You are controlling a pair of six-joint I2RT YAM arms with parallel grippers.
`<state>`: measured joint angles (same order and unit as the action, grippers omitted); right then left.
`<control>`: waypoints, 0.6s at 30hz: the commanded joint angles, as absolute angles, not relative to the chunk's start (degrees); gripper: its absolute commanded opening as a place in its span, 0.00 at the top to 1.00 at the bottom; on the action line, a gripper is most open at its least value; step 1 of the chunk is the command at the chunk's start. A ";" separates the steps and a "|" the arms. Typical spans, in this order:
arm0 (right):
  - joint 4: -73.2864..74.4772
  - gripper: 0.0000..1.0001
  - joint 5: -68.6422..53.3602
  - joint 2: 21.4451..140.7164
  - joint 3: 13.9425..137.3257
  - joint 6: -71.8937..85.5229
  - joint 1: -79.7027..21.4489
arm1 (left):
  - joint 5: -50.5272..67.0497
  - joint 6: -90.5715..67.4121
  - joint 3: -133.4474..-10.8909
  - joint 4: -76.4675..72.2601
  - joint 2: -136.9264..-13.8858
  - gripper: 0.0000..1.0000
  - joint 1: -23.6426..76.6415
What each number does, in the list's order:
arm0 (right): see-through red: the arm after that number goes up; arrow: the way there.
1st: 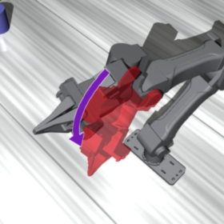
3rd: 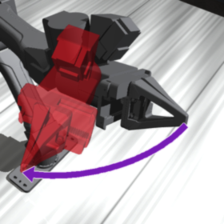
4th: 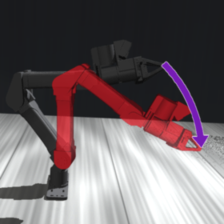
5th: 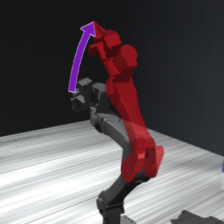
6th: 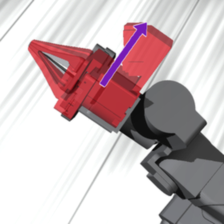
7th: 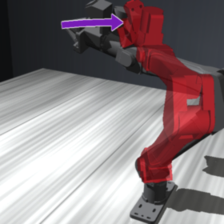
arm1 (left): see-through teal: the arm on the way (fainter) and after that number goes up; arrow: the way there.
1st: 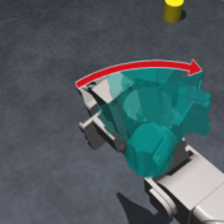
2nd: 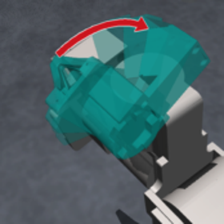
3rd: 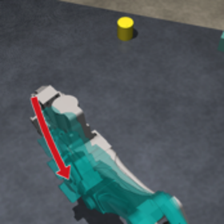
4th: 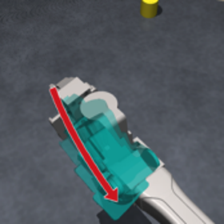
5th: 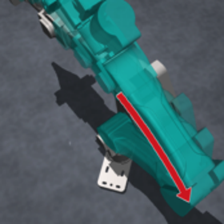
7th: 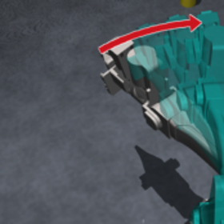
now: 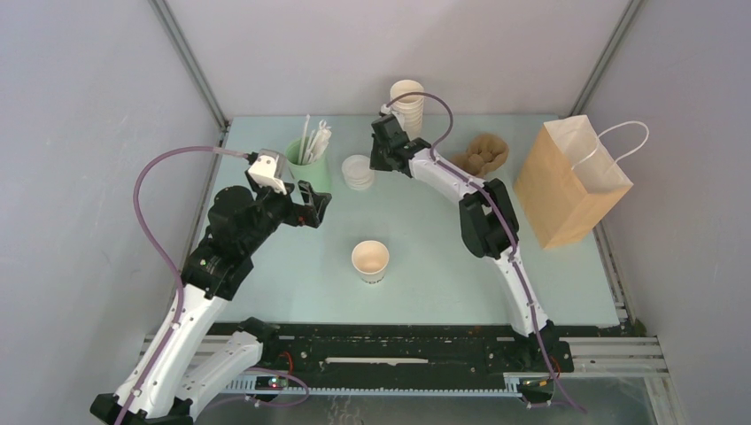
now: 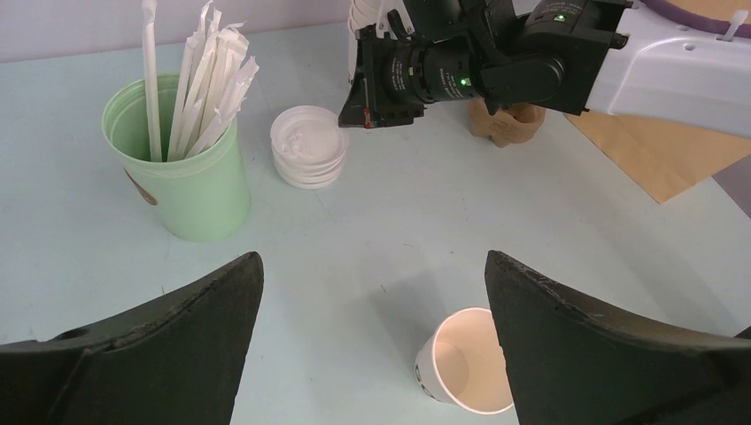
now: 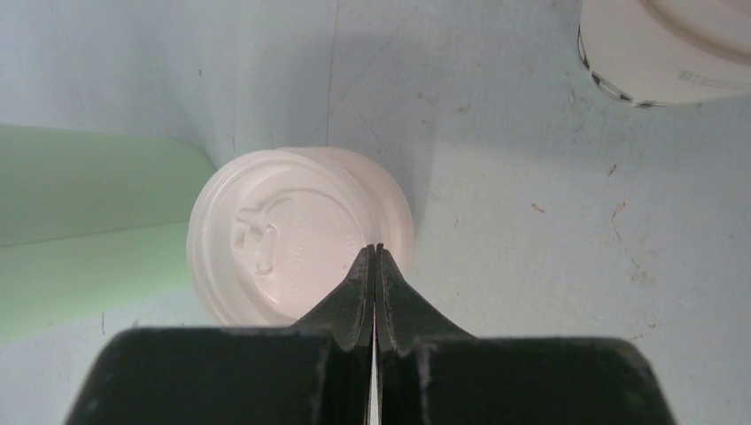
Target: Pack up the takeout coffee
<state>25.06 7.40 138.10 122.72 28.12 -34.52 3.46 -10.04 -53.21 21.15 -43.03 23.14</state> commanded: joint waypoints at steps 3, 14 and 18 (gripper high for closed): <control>20.87 1.00 4.60 132.92 119.49 31.73 -33.27 | 4.04 -9.61 -54.19 20.12 -42.76 0.00 23.48; 9.82 1.00 2.03 128.15 108.95 35.16 -32.35 | 4.56 -9.97 -54.29 20.13 -43.06 0.00 23.47; 9.02 0.99 1.96 128.20 108.82 34.90 -32.54 | 4.70 -10.11 -54.32 20.13 -43.13 0.00 23.47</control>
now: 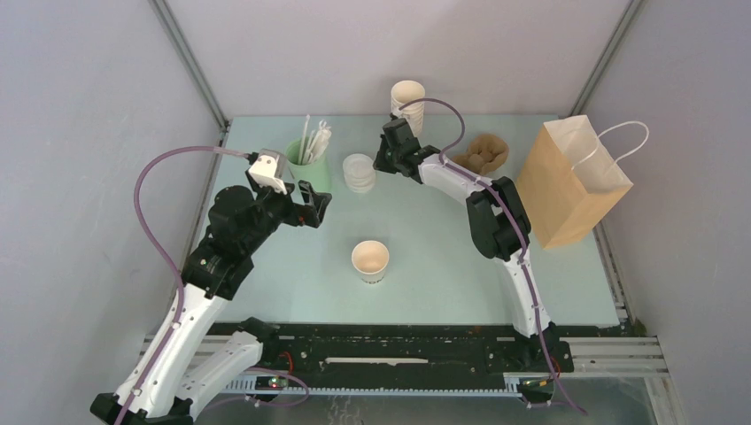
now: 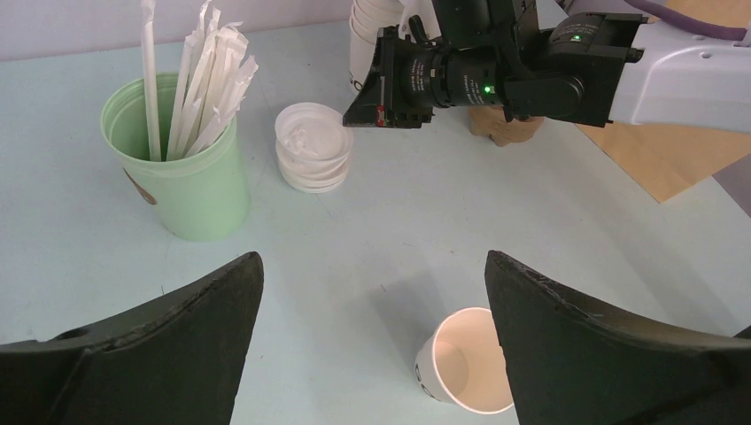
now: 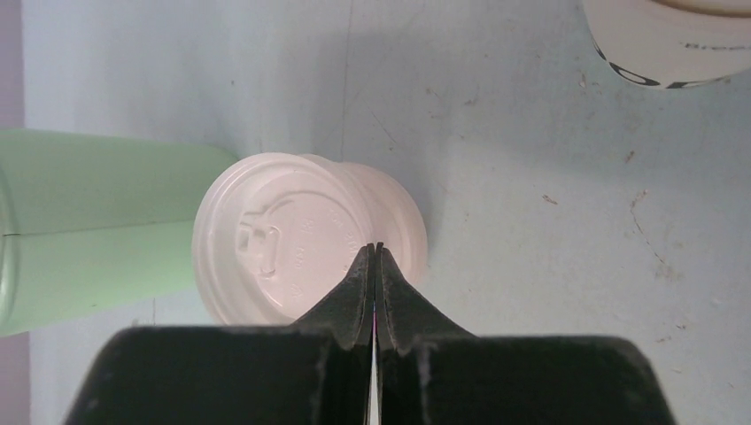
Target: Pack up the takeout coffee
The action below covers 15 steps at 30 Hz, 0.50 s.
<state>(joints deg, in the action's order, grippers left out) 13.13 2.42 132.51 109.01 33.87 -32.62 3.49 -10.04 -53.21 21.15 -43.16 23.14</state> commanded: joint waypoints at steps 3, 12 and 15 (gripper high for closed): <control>8.87 0.98 2.32 128.06 108.55 34.66 -32.67 | 4.66 -10.11 -54.30 20.13 -43.10 0.00 23.47; 8.93 0.97 3.34 127.72 107.32 35.23 -33.02 | 4.76 -10.20 -54.30 20.13 -42.96 0.00 23.47; 9.38 0.96 3.66 128.01 107.36 34.97 -33.15 | 4.75 -10.15 -54.29 20.13 -42.89 0.00 23.47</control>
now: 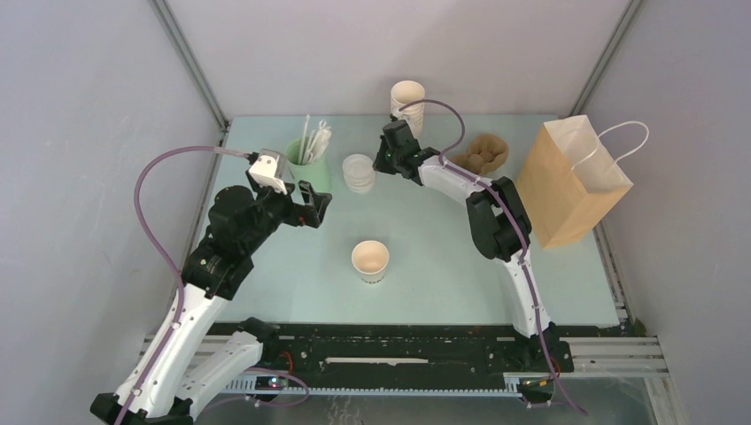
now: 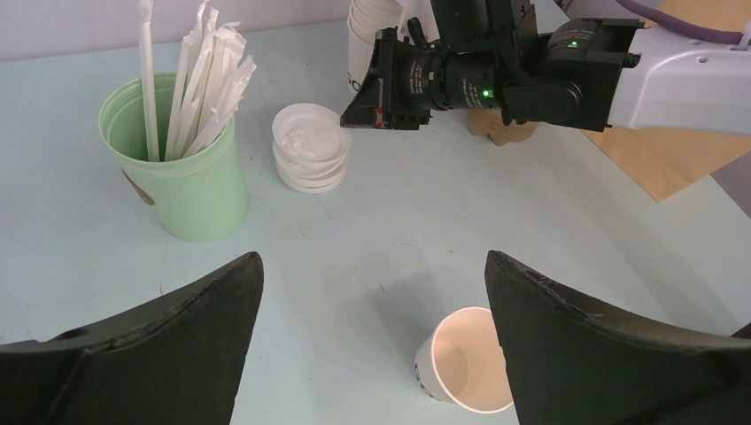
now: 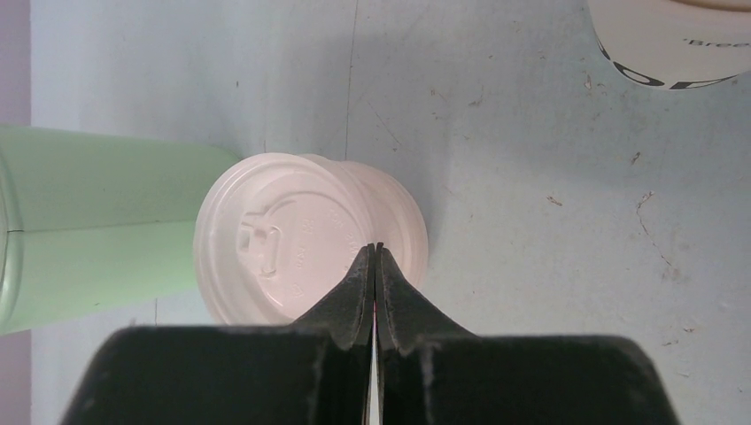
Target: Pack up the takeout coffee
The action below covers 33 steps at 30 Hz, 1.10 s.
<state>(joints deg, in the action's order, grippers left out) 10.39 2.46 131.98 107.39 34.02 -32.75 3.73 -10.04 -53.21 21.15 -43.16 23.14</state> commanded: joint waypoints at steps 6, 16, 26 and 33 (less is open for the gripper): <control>12.71 0.80 4.92 128.45 109.17 32.38 -33.65 | 4.83 -10.12 -54.24 20.14 -42.89 0.00 23.52; 14.18 0.54 9.47 125.12 109.21 18.14 -38.44 | 4.94 -10.11 -54.30 20.13 -42.63 0.00 23.47; 18.94 0.55 -2.57 135.34 121.92 9.72 -39.98 | 4.92 -10.14 -54.32 20.13 -42.54 0.00 23.47; 19.37 0.57 -7.31 138.12 125.02 11.34 -39.26 | 5.01 -10.20 -54.28 20.15 -42.59 0.00 23.47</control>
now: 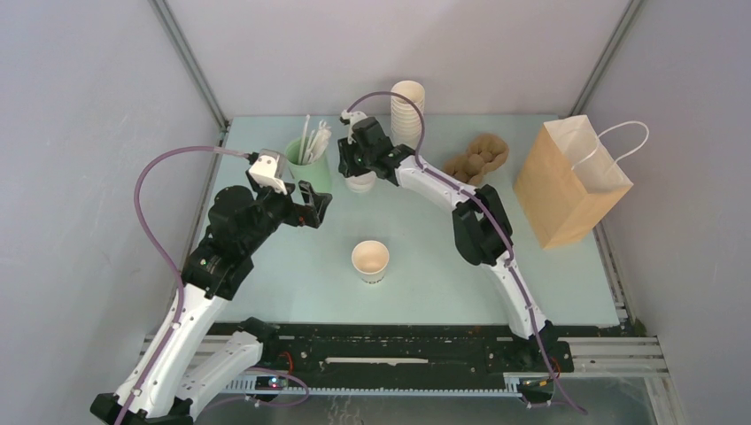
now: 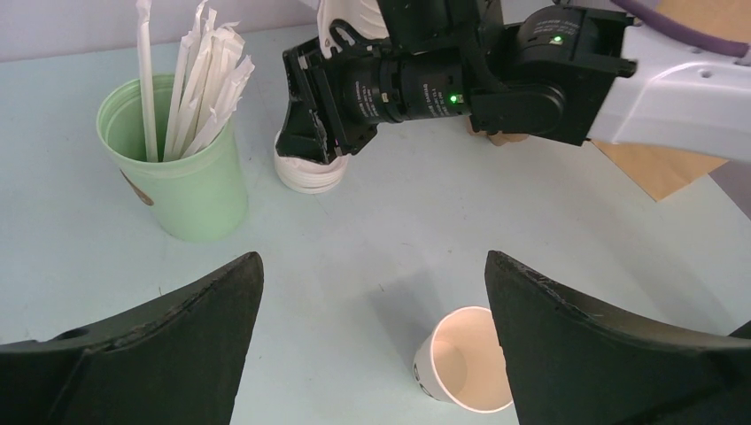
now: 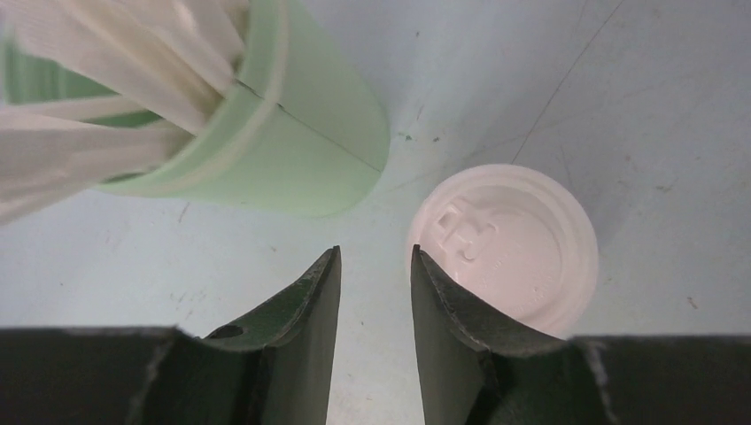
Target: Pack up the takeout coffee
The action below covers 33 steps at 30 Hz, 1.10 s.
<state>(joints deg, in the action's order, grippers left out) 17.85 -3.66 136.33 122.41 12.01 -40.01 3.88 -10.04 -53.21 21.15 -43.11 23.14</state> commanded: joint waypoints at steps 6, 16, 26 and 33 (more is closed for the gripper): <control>19.38 0.59 -9.32 139.56 125.47 12.80 -38.55 | 5.20 -10.20 -54.31 20.13 -42.71 0.00 23.47; 19.94 0.65 -11.94 142.27 128.36 14.39 -37.99 | 5.18 -10.22 -54.27 20.13 -42.71 0.00 23.47; 20.56 0.67 -12.79 144.12 130.52 15.07 -37.68 | 5.15 -10.26 -54.31 20.13 -42.63 0.00 23.47; 20.82 0.67 -12.74 144.90 131.31 15.44 -37.45 | 5.17 -10.21 -54.33 20.17 -42.61 0.00 23.48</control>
<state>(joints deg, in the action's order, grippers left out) 20.84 -12.19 144.46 128.53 14.33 -37.89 4.71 -10.07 -53.21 21.15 -43.11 23.14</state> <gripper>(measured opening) 0.328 0.996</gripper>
